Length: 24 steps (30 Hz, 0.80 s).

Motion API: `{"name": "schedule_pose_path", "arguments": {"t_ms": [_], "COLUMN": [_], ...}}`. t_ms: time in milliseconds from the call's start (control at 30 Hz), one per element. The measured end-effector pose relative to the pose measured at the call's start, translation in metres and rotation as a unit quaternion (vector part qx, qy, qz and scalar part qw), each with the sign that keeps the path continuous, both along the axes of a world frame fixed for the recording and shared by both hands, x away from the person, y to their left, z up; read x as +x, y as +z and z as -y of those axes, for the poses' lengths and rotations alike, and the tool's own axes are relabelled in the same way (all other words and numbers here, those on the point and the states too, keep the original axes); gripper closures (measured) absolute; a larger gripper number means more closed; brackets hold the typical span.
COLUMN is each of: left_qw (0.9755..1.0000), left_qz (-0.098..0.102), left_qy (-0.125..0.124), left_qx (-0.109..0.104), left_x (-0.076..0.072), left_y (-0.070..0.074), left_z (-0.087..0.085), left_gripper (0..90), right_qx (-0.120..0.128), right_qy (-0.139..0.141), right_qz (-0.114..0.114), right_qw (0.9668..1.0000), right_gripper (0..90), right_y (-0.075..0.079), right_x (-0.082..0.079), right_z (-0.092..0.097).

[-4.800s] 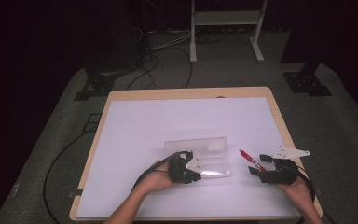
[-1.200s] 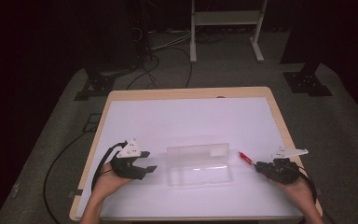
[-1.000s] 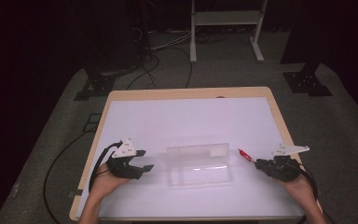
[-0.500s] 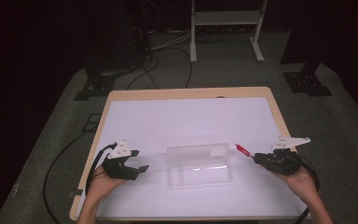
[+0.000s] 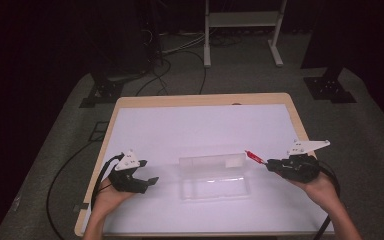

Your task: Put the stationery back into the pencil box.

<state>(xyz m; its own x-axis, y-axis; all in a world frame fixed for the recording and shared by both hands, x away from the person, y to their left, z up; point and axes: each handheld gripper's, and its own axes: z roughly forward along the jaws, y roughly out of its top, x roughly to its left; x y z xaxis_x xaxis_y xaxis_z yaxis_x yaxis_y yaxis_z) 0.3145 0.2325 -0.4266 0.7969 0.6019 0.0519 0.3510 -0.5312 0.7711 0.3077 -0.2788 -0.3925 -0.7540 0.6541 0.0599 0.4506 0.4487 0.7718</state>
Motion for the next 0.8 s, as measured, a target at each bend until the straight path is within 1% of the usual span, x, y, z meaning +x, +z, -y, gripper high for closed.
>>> {"name": "schedule_pose_path", "arguments": {"t_ms": [67,100,167,200,233,300,367,400,433,467,500,733,800], "left_qw": [1.0,1.0,1.0,1.0,1.0,1.0,0.9999,0.9999,0.9999,0.9999,0.9999,1.0,0.9999], "left_qz": [0.001,0.0,-0.001,0.0,0.001,0.002,0.004,0.005,0.004,0.004,0.003,0.003,0.002], "left_qy": [0.002,0.002,0.002,0.004,0.005,0.006,0.01,0.01,0.01,0.01,0.008,0.007,0.009], "left_qx": [-0.003,-0.004,-0.002,-0.005,-0.005,-0.005,-0.009,-0.009,-0.008,-0.008,-0.006,-0.005,-0.011], "left_x": [0.0,0.0,0.0,-0.001,-0.001,-0.001,-0.001,-0.001,-0.001,-0.001,-0.001,-0.001,-0.001], "left_y": [0.0,-0.001,-0.001,-0.002,-0.001,-0.001,0.0,0.0,-0.001,-0.001,-0.001,-0.001,-0.001], "left_z": [-0.001,-0.002,-0.003,-0.003,-0.004,-0.004,-0.005,-0.006,-0.006,-0.006,-0.006,-0.006,-0.006], "left_gripper": [22.5,22.0,21.8,21.8,21.1,20.7,19.8,19.8,19.6,19.4,19.2,19.2,19.0], "right_qx": [-0.003,-0.004,-0.005,-0.005,-0.008,-0.008,-0.011,-0.011,-0.012,-0.012,-0.014,-0.015,-0.014], "right_qy": [0.011,0.021,0.03,0.03,0.041,0.045,0.059,0.059,0.066,0.066,0.073,0.089,0.098], "right_qz": [0.0,0.002,0.002,0.002,0.003,0.002,0.002,0.002,0.003,0.003,0.002,0.002,0.003], "right_qw": [0.9999,0.9998,0.9995,0.9995,0.9991,0.9989,0.9982,0.9982,0.9977,0.9977,0.9972,0.9959,0.9951], "right_gripper": [78.6,78.6,78.6,78.6,78.6,78.6,78.6,78.6,78.6,78.6,78.6,78.6,78.6], "right_y": [0.002,0.004,0.005,0.005,0.005,0.006,0.007,0.007,0.007,0.007,0.007,0.007,0.007], "right_x": [0.001,0.002,0.003,0.003,0.005,0.005,0.007,0.007,0.008,0.008,0.008,0.01,0.01], "right_z": [-0.005,-0.011,-0.017,-0.017,-0.022,-0.026,-0.034,-0.034,-0.039,-0.039,-0.044,-0.054,-0.059]}}
